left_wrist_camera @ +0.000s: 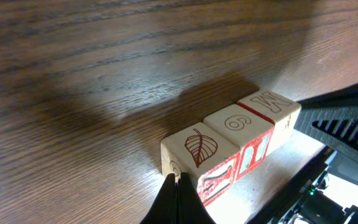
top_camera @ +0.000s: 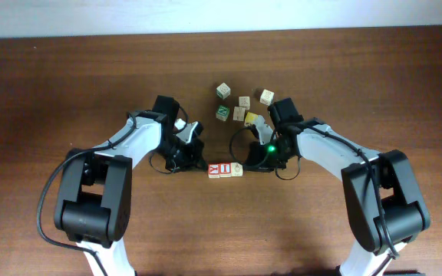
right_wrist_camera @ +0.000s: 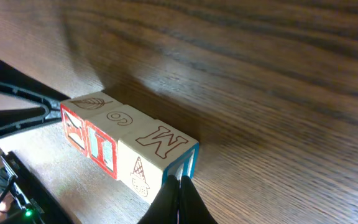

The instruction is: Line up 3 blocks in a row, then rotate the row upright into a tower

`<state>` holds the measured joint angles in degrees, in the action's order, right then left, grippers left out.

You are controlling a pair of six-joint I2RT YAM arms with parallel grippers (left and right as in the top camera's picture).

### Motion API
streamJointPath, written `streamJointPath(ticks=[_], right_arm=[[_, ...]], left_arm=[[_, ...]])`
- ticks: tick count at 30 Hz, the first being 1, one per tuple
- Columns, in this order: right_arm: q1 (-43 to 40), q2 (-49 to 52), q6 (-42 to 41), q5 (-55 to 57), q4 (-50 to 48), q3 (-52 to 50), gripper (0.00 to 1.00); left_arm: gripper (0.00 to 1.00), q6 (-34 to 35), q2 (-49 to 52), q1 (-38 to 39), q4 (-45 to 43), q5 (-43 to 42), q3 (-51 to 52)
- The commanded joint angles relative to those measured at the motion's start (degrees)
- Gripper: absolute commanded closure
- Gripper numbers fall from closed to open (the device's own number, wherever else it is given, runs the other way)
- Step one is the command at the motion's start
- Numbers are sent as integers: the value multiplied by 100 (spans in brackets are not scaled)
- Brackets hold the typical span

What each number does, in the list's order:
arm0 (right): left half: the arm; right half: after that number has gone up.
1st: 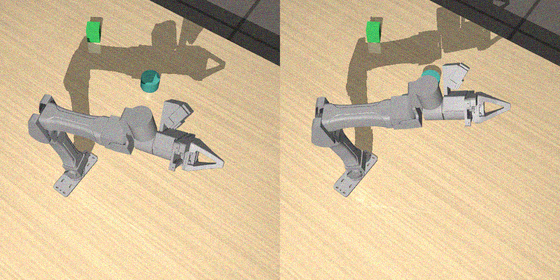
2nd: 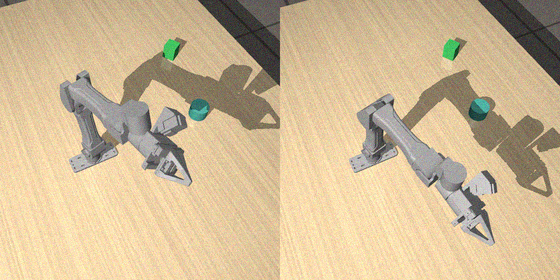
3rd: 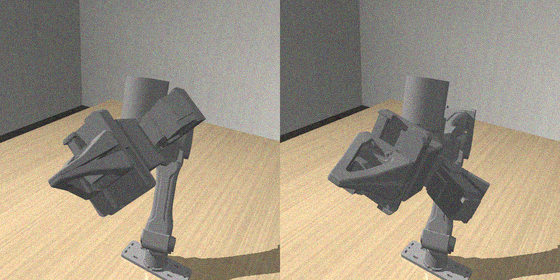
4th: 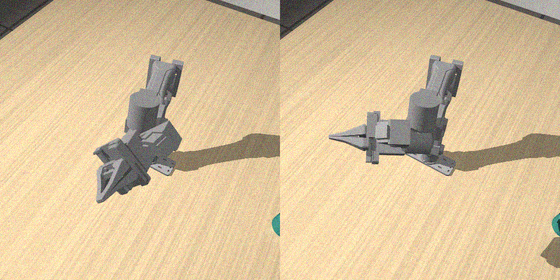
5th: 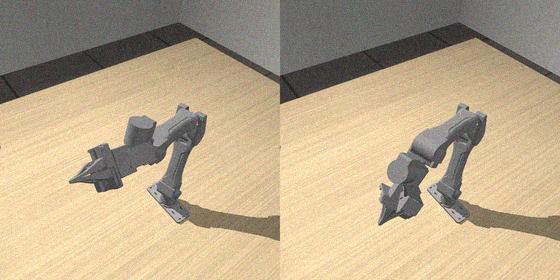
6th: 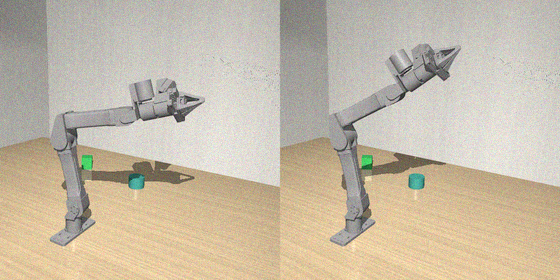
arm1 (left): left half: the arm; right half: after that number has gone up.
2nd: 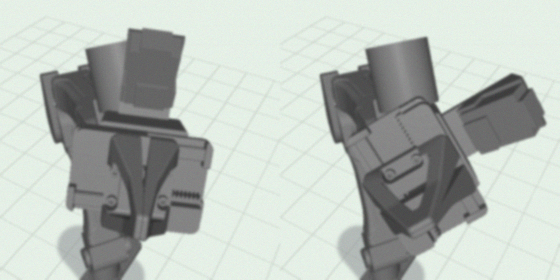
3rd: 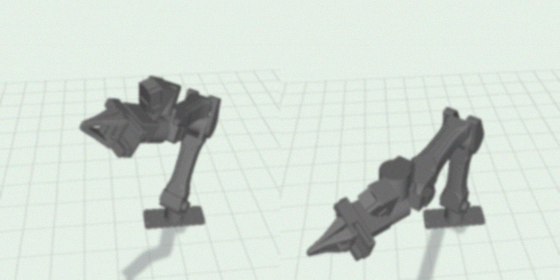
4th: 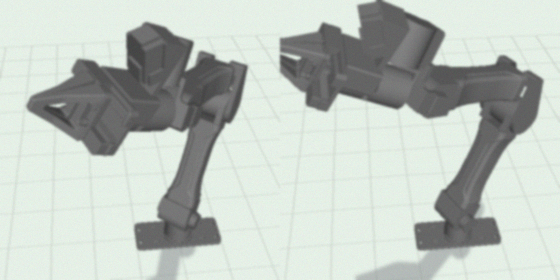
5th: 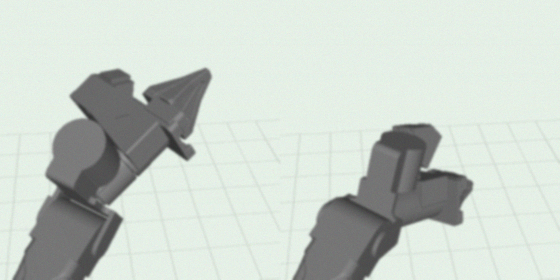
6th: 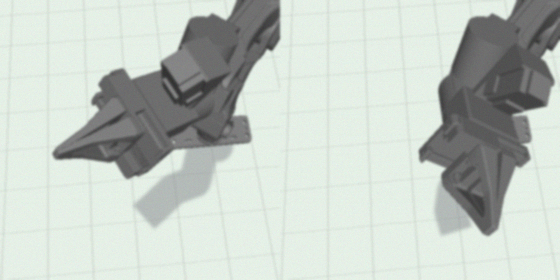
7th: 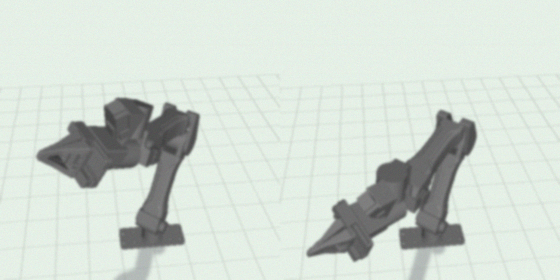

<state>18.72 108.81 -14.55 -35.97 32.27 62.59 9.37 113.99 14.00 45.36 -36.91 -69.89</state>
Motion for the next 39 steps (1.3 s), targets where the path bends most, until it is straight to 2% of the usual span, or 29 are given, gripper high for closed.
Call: streamJointPath(ticks=[1,4,12,22,26,35,39], right_arm=[[116,31,63,-249,-66,-57,96],[120,-15,61,-549,-223,-44,96],[343,-529,-96,-483,-227,127,96],[1392,-529,-535,925,-103,470,96],[1528,-529,-544,1161,35,684,96],[1882,-529,-542,1628,94,863,96],[2079,-529,-505,1893,44,879,96]], left_arm=[[100,-107,-50,22,-20,-20,52],[100,-44,-50,22,-24,-17,52],[100,0,-50,22,-98,-17,52],[100,42,-50,22,-92,166,52],[100,44,-50,22,-74,271,50],[100,282,-55,22,289,1537,-28],[100,304,-55,22,352,1751,-28]])
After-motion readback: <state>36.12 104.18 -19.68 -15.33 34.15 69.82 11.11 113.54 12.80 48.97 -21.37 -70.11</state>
